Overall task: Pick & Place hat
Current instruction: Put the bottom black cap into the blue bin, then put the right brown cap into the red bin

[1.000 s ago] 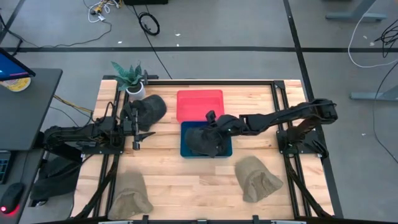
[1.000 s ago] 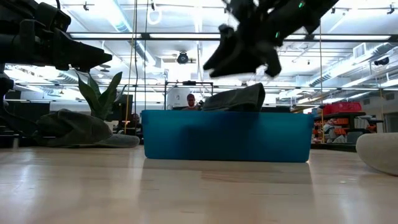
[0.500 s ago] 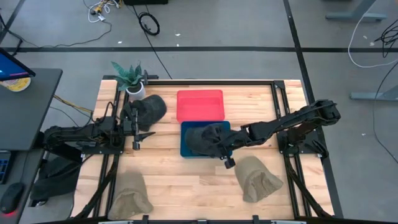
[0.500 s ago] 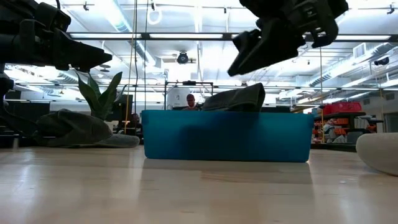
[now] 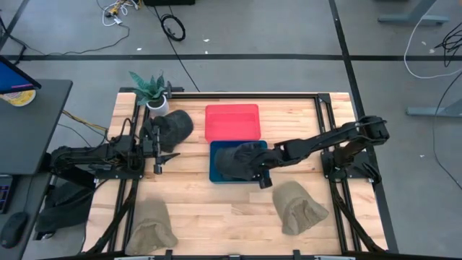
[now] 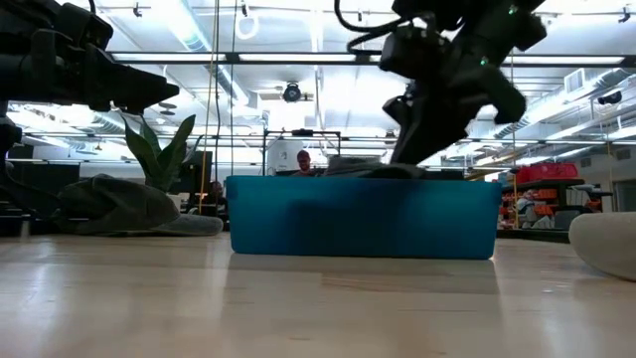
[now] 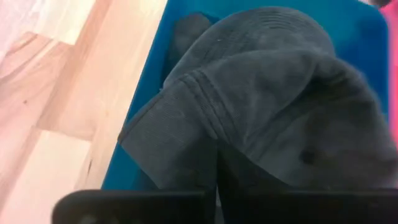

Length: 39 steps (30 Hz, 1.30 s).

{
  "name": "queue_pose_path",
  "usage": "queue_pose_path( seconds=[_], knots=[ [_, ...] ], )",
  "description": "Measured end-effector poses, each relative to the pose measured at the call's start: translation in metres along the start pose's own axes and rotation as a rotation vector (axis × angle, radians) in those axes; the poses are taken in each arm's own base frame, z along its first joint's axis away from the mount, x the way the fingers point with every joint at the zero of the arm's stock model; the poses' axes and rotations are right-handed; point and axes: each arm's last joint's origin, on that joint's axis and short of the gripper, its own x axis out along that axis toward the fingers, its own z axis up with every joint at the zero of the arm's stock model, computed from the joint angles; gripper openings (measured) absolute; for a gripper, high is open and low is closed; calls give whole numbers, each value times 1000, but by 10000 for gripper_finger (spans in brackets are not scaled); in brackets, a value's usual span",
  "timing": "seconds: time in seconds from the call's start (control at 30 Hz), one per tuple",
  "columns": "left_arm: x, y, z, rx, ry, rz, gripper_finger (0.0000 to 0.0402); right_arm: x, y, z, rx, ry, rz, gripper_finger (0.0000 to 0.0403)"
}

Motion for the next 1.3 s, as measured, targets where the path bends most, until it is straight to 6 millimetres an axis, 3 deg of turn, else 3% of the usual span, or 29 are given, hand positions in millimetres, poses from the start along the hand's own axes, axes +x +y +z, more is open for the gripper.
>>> queue_pose_path(
  seconds=[0.3, 0.5, 0.73, 1.0, 1.3],
  knots=[
    [0, 0, -1, 1, 9, -2, 206, 21, 3, -7, 3, 48, 53, 7],
    [0, 0, -1, 1, 11, -3, 206, 12, 1, -3, 9, 20, 39, 8],
    [0, 0, -1, 1, 8, -2, 206, -7, -1, 4, 16, -45, 27, 35],
    [0, 0, -1, 1, 8, -2, 206, -37, 12, 10, 39, -98, 51, 98],
    [0, 0, -1, 1, 8, -2, 206, -50, 56, -5, 178, 90, 148, 203]
  ],
)
